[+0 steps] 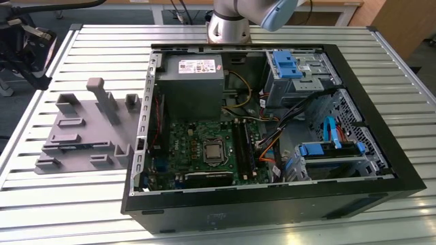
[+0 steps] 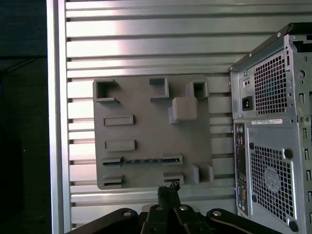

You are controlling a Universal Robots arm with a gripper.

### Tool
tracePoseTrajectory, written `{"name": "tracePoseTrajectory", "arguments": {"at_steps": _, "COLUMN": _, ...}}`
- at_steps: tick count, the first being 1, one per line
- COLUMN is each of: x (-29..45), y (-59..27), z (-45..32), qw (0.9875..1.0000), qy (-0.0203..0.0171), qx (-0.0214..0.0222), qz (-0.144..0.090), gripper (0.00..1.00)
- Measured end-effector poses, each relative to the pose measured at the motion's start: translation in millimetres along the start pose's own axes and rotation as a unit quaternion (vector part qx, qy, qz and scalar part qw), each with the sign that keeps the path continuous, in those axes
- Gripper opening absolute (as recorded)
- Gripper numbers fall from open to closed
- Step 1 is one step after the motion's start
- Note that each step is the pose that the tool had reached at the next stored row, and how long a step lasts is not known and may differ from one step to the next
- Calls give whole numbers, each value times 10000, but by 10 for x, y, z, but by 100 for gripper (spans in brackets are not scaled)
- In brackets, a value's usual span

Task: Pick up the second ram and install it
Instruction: 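Pick up the second ram and move it above second insertion slot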

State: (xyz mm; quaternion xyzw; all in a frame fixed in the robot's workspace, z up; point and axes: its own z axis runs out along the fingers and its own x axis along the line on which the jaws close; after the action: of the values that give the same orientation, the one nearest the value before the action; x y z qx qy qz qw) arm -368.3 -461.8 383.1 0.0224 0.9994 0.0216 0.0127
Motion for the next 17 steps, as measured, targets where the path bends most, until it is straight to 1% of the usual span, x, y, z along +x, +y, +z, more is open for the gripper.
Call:
{"name": "tracePoseTrajectory", "arguments": {"at_steps": 4, "x": 0, "y": -1, "z": 4, "qw": 9995, "qy": 12, "qx": -2, "qz": -301, "gripper": 11}}
{"name": "tracePoseTrajectory", "arguments": {"at_steps": 6, "x": -1, "y": -1, "z": 5, "qw": 9990, "qy": 18, "qx": 4, "qz": -447, "gripper": 11}}
{"name": "tracePoseTrajectory", "arguments": {"at_steps": 8, "x": -1, "y": -1, "z": 6, "qw": 9981, "qy": 26, "qx": 12, "qz": -608, "gripper": 11}}
{"name": "tracePoseTrajectory", "arguments": {"at_steps": 10, "x": -1, "y": -1, "z": 9, "qw": 9970, "qy": 32, "qx": 19, "qz": -768, "gripper": 11}}
{"name": "tracePoseTrajectory", "arguments": {"at_steps": 12, "x": -1, "y": -1, "z": 11, "qw": 9956, "qy": 39, "qx": 25, "qz": -935, "gripper": 11}}
{"name": "tracePoseTrajectory", "arguments": {"at_steps": 17, "x": -1, "y": -1, "z": 16, "qw": 9914, "qy": 55, "qx": 39, "qz": -1310, "gripper": 11}}
